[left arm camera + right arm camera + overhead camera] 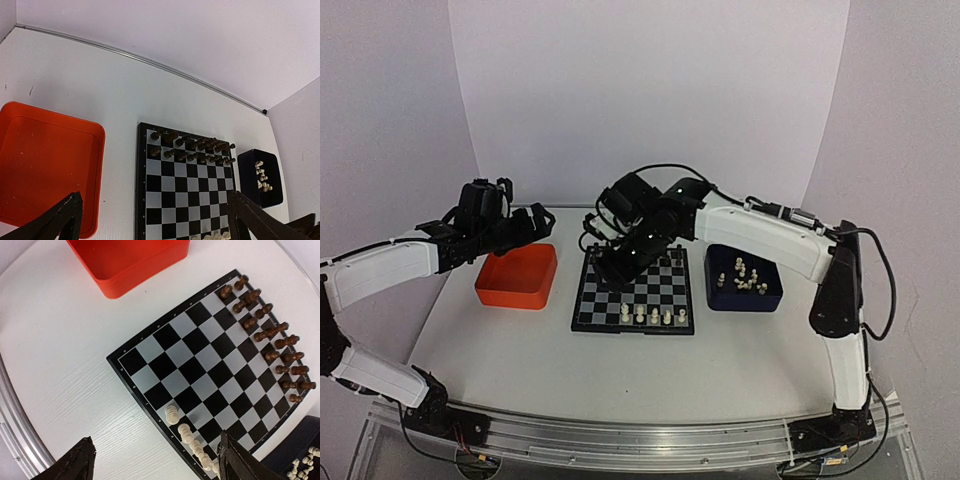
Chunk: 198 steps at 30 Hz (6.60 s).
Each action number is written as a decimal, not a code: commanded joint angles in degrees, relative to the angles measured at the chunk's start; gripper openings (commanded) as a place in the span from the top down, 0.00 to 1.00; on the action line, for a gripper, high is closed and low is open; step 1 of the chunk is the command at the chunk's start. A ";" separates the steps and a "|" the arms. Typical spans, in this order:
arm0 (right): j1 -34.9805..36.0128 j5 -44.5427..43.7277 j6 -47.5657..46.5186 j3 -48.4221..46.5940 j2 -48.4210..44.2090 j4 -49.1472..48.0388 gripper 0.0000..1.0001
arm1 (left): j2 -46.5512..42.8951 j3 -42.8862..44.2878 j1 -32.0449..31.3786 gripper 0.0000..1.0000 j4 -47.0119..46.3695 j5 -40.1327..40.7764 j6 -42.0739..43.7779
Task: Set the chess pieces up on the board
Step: Place the chess piece on the chessboard, then pick up the chess piece from the storage box, then place the chess piece on the chessboard.
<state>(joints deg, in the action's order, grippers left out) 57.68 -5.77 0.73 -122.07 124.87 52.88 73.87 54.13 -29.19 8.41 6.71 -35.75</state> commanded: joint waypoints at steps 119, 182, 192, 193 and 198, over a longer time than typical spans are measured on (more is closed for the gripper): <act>-4.48 9.91 4.54 -7.07 6.74 4.76 1.00 | 2.21 1.19 5.06 0.00 1.79 -1.75 0.30; 0.27 0.12 -9.39 -20.39 22.62 11.63 1.00 | -0.66 -1.89 5.28 0.00 0.75 -3.04 0.24; 0.28 -0.03 -9.82 -20.37 23.00 11.67 1.00 | -0.39 -1.60 5.28 0.00 0.73 -3.18 0.33; 0.27 -0.06 -9.86 -20.33 22.99 11.66 1.00 | -0.39 -1.63 5.27 0.00 0.73 -3.17 0.33; 0.34 -0.18 -10.01 -20.39 23.22 11.67 1.00 | -0.13 -1.60 5.28 0.00 0.64 -3.19 0.33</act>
<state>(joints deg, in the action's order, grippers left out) 57.84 -5.57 -8.71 -140.16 146.32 63.92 74.51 51.92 -24.16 10.50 4.08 -35.99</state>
